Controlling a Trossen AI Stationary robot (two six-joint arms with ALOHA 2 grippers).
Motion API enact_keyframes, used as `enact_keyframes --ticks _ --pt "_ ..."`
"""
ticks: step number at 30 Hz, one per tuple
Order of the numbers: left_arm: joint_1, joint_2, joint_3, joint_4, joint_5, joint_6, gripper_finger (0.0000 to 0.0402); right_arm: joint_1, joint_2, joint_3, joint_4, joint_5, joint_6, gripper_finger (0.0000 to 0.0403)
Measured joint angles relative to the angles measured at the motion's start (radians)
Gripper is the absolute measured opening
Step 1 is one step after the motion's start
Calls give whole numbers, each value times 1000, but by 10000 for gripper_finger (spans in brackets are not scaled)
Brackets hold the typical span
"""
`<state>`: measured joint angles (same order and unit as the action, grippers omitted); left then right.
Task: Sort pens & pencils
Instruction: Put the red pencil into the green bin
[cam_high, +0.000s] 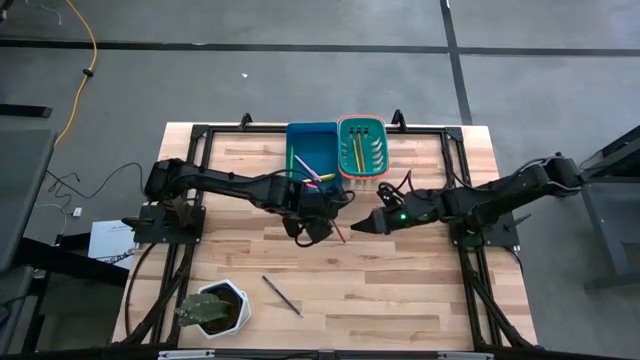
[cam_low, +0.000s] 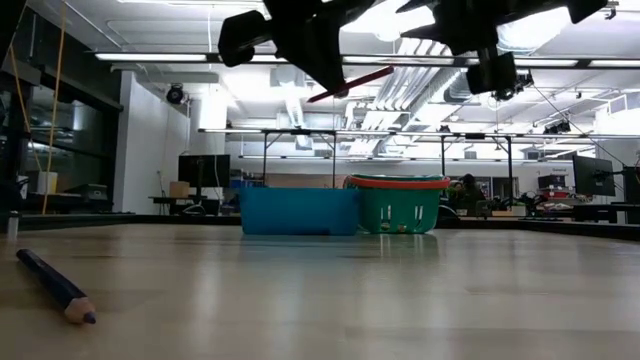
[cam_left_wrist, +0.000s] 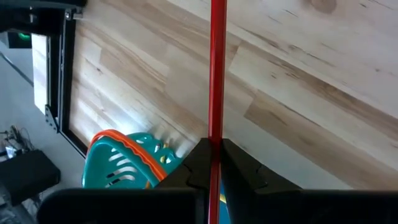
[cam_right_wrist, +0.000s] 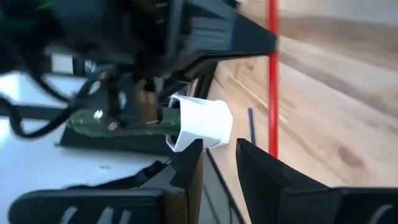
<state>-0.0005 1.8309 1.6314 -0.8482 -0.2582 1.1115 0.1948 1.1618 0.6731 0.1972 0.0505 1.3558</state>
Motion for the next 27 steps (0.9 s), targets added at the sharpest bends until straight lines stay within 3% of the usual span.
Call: enact_keyframes --ticks 10,27 --pt "-34 0 0 30 -27 64 17 -38 6 0 -82 -56 192 87" --pt "-32 1 0 47 -41 94 17 -51 95 59 -104 -147 194 87"
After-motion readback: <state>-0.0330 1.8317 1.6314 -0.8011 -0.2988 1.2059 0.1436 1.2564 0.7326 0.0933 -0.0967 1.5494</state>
